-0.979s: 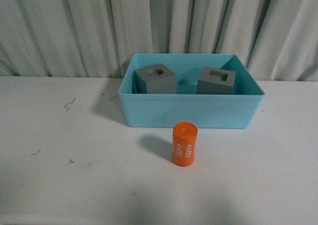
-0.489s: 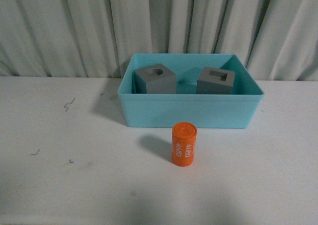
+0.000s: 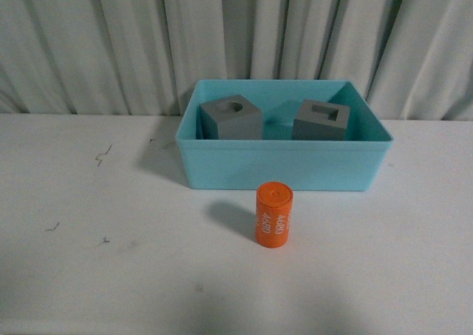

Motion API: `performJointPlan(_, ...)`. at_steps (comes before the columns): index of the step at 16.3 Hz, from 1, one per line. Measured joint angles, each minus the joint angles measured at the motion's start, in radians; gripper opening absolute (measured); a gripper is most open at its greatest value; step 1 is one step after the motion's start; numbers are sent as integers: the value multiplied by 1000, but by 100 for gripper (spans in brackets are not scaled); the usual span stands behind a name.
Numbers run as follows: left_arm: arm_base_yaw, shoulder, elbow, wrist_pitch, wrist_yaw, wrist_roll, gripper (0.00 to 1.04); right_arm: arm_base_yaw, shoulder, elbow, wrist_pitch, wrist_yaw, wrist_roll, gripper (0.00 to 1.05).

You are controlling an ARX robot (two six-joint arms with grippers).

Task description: Place gray and orange parts in blue box

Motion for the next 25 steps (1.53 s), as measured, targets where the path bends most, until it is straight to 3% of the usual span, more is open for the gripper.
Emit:
performJointPlan(7, 0, -134, 0, -132, 0, 0, 2, 0, 0, 0, 0, 0, 0, 98)
performJointPlan(9, 0, -272, 1, -322, 2, 0, 2, 0, 0, 0, 0, 0, 0, 98)
performJointPlan(13, 0, -305, 0, -310, 0, 0, 2, 0, 0, 0, 0, 0, 0, 98)
performJointPlan(15, 0, -305, 0, -313, 0, 0, 22, 0, 0, 0, 0, 0, 0, 98)
performJointPlan(22, 0, -305, 0, -313, 0, 0, 49, 0, 0, 0, 0, 0, 0, 98)
performJointPlan(25, 0, -305, 1, -313, 0, 0, 85, 0, 0, 0, 0, 0, 0, 98)
